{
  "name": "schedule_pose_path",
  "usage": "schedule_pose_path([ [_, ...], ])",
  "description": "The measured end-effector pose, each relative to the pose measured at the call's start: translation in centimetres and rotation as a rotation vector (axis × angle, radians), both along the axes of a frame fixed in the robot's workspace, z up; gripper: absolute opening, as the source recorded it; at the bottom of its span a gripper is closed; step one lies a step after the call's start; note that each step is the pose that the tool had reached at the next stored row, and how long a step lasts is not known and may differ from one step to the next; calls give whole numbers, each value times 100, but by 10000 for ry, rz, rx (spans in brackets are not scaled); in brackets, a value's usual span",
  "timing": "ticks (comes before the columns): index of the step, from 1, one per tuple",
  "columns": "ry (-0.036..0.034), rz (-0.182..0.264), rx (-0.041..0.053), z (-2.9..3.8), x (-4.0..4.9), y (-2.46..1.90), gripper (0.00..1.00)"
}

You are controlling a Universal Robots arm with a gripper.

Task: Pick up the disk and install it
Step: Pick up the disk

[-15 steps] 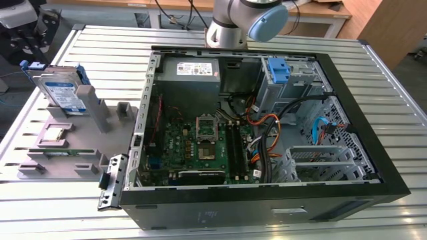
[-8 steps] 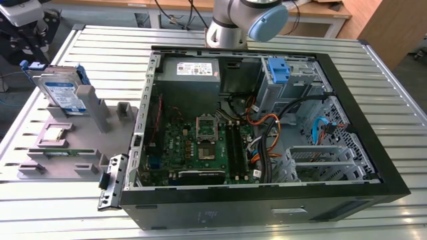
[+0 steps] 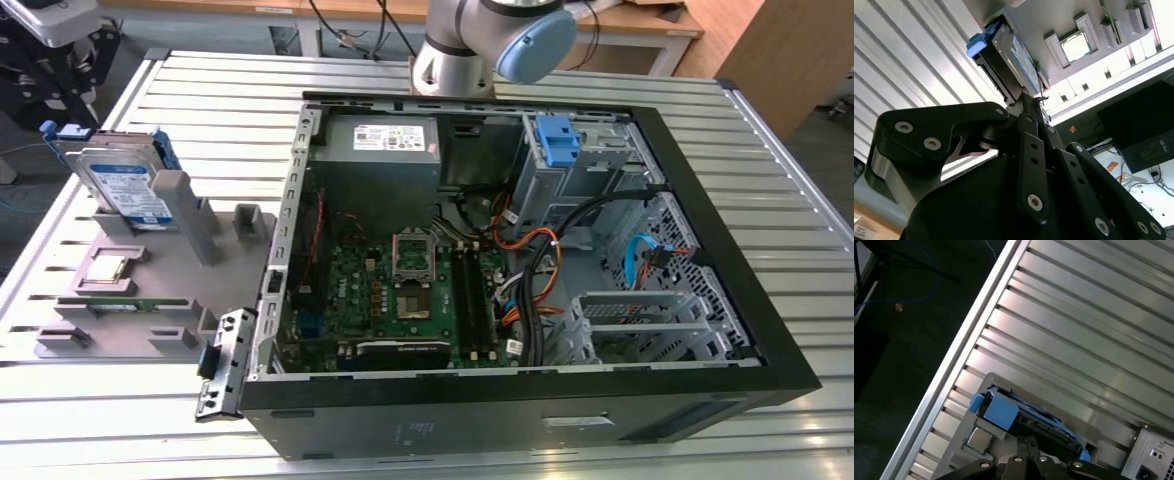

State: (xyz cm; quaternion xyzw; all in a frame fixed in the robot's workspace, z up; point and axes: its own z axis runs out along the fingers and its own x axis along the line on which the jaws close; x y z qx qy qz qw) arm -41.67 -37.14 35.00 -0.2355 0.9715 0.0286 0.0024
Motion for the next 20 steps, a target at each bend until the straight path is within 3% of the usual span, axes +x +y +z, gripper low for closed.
schedule_pose_path([
  [20, 0, 3459, 1, -2, 0, 0, 11],
])
